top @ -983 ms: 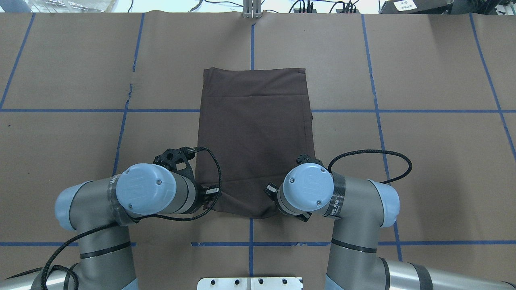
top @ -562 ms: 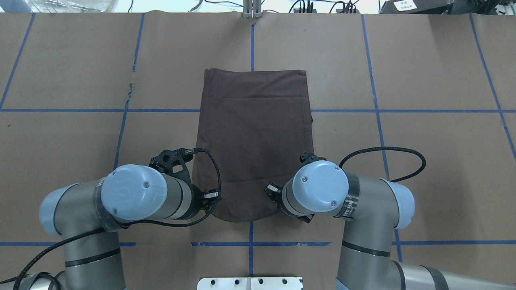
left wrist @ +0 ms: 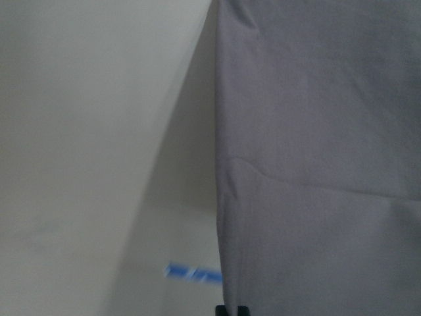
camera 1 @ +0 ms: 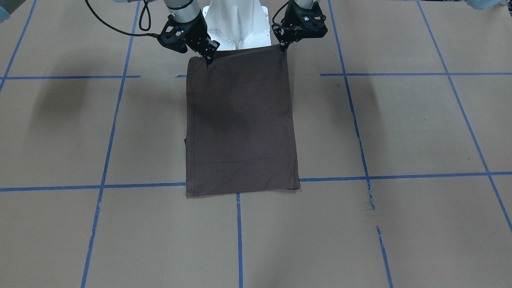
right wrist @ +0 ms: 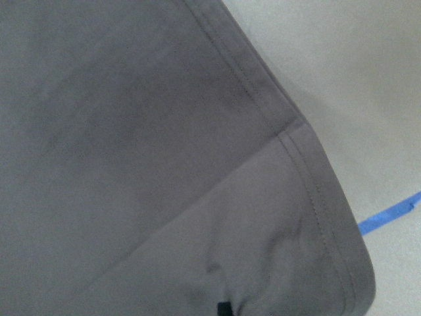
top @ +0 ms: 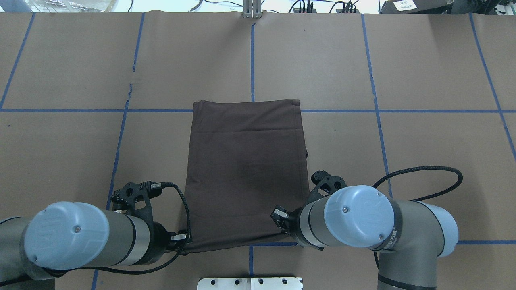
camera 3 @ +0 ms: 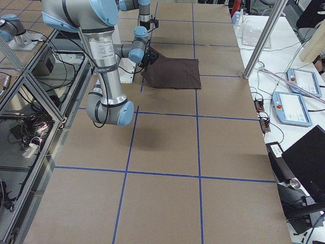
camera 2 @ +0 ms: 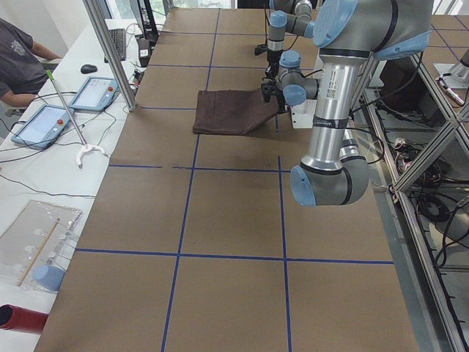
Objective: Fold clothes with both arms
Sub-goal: 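Lift the near edge with both grippers and fold it toward the far edge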
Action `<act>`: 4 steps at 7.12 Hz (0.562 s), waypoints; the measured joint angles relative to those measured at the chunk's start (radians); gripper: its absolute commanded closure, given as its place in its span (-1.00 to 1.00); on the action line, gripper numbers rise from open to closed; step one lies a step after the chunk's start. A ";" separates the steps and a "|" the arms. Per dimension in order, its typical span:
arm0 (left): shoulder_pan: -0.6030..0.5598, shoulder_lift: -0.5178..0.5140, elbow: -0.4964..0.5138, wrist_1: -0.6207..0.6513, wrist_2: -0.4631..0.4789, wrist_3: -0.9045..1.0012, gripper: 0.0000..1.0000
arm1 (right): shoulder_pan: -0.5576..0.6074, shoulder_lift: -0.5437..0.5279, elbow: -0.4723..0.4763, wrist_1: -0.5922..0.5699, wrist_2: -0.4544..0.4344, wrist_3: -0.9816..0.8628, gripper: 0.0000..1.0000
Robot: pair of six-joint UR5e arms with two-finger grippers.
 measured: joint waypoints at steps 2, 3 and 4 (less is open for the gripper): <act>-0.002 -0.046 0.000 -0.003 -0.026 0.002 1.00 | 0.018 0.006 -0.013 0.033 -0.007 -0.002 1.00; -0.041 -0.073 0.008 -0.003 -0.032 0.006 1.00 | 0.061 0.011 -0.037 0.074 -0.005 -0.003 1.00; -0.107 -0.102 0.029 -0.003 -0.047 0.011 1.00 | 0.114 0.034 -0.077 0.100 0.006 -0.008 1.00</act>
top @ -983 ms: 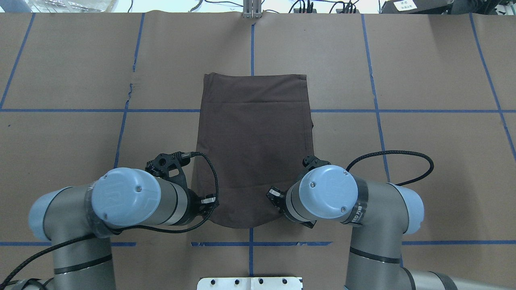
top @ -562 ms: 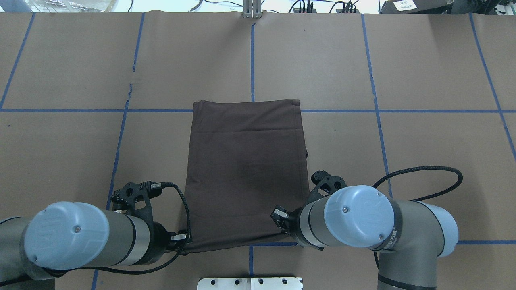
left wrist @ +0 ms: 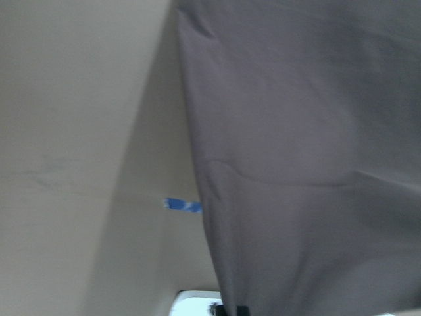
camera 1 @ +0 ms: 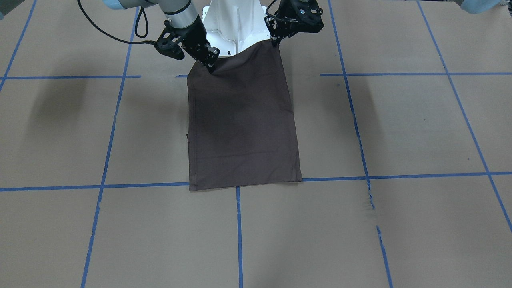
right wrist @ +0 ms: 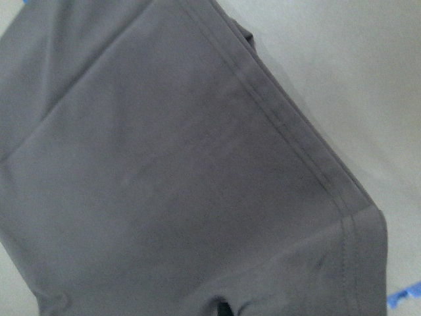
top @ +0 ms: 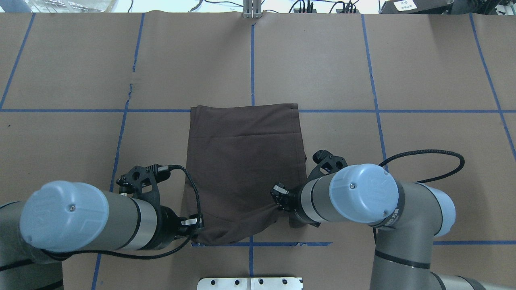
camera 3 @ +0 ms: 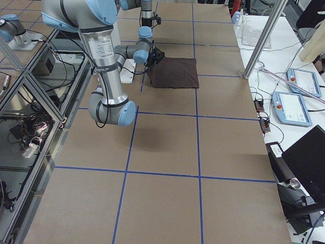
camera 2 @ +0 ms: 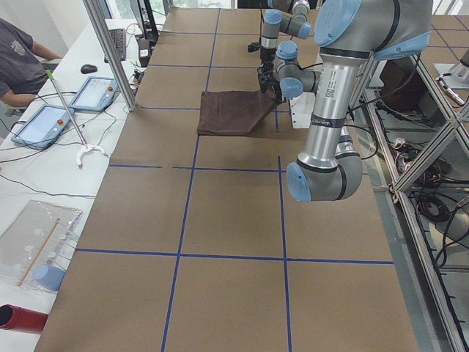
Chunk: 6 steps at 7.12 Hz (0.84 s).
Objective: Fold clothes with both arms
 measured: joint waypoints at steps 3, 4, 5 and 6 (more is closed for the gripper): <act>-0.177 -0.124 0.235 -0.063 -0.052 0.002 1.00 | 0.159 0.151 -0.227 0.018 0.061 -0.053 1.00; -0.207 -0.136 0.303 -0.110 -0.054 0.001 1.00 | 0.187 0.196 -0.303 0.021 0.070 -0.069 1.00; -0.227 -0.140 0.344 -0.135 -0.055 0.001 1.00 | 0.204 0.240 -0.374 0.022 0.073 -0.076 1.00; -0.242 -0.141 0.367 -0.145 -0.055 0.000 1.00 | 0.216 0.271 -0.429 0.032 0.075 -0.079 1.00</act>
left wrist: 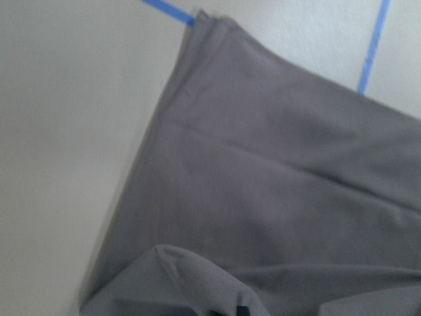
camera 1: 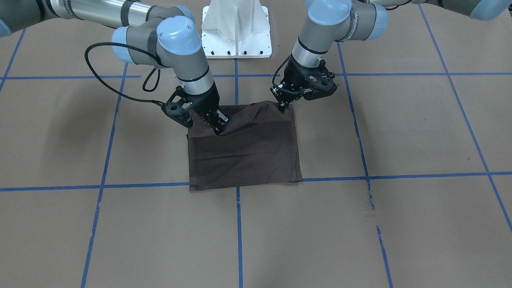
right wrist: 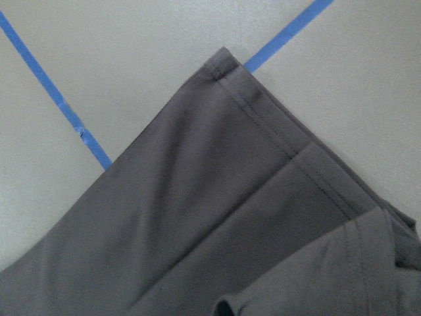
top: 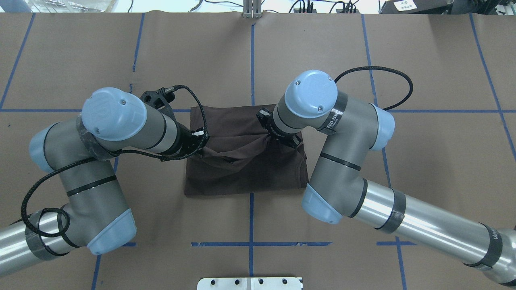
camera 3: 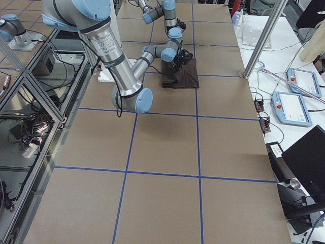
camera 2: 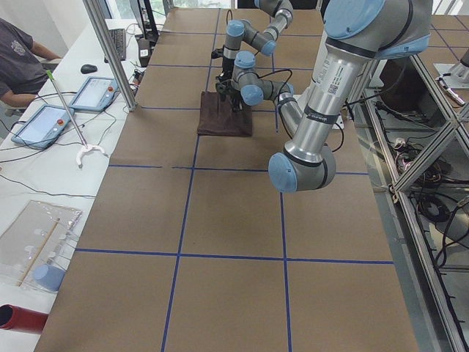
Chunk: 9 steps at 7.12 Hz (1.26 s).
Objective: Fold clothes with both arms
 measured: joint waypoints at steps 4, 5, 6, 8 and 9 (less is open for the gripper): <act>-0.109 -0.105 0.290 -0.154 0.001 -0.009 -1.00 | 0.068 0.116 -0.244 0.089 0.018 -0.038 -1.00; -0.163 -0.153 0.409 -0.224 0.002 0.019 -1.00 | 0.099 0.194 -0.379 0.117 0.022 -0.097 -1.00; -0.219 -0.181 0.482 -0.271 0.001 0.084 -1.00 | 0.142 0.242 -0.482 0.143 0.040 -0.178 -1.00; -0.282 -0.193 0.525 -0.297 -0.004 0.184 -1.00 | 0.222 0.268 -0.575 0.162 0.091 -0.306 -1.00; -0.296 -0.189 0.525 -0.296 -0.023 0.221 -1.00 | 0.251 0.265 -0.581 0.160 0.111 -0.358 -1.00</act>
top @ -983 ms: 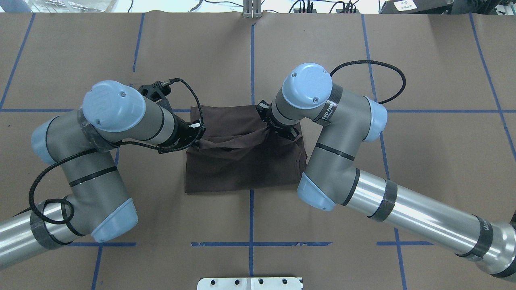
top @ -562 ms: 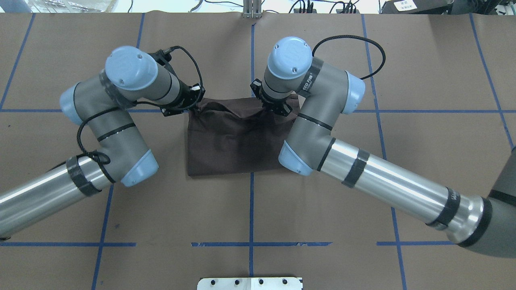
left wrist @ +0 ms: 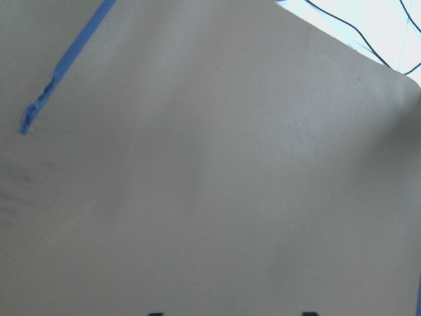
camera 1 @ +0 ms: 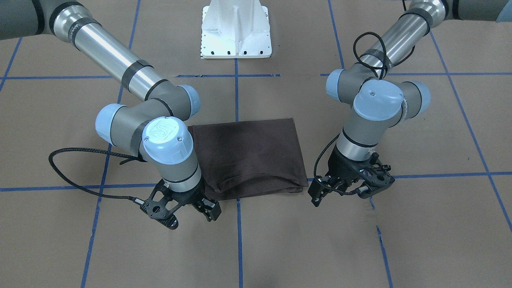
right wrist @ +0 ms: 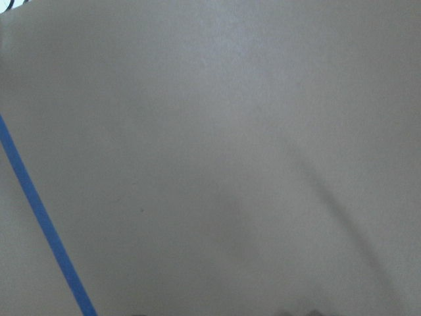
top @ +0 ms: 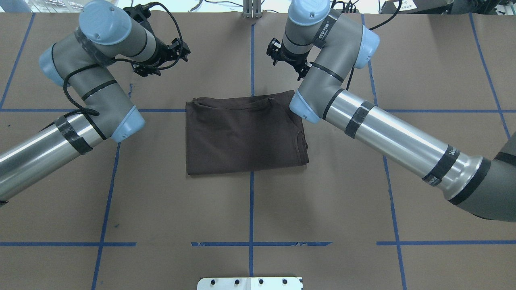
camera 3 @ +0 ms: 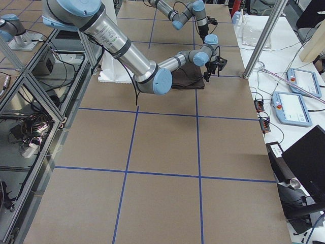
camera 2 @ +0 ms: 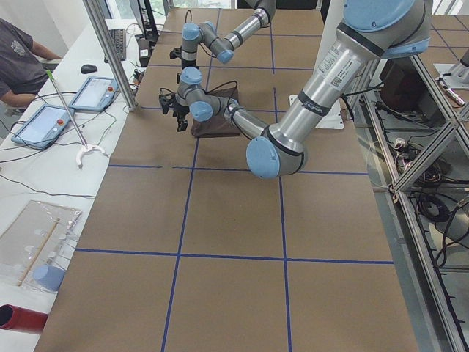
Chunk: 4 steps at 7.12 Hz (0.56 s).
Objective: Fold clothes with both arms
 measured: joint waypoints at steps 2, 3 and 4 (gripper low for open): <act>-0.068 0.105 -0.100 0.007 -0.097 0.170 -1.00 | 0.108 -0.091 0.110 -0.075 0.091 -0.213 -1.00; -0.121 0.204 -0.188 0.018 -0.127 0.302 -1.00 | 0.182 -0.207 0.261 -0.171 0.129 -0.423 -1.00; -0.190 0.309 -0.252 0.035 -0.150 0.462 -1.00 | 0.266 -0.332 0.403 -0.269 0.155 -0.666 -1.00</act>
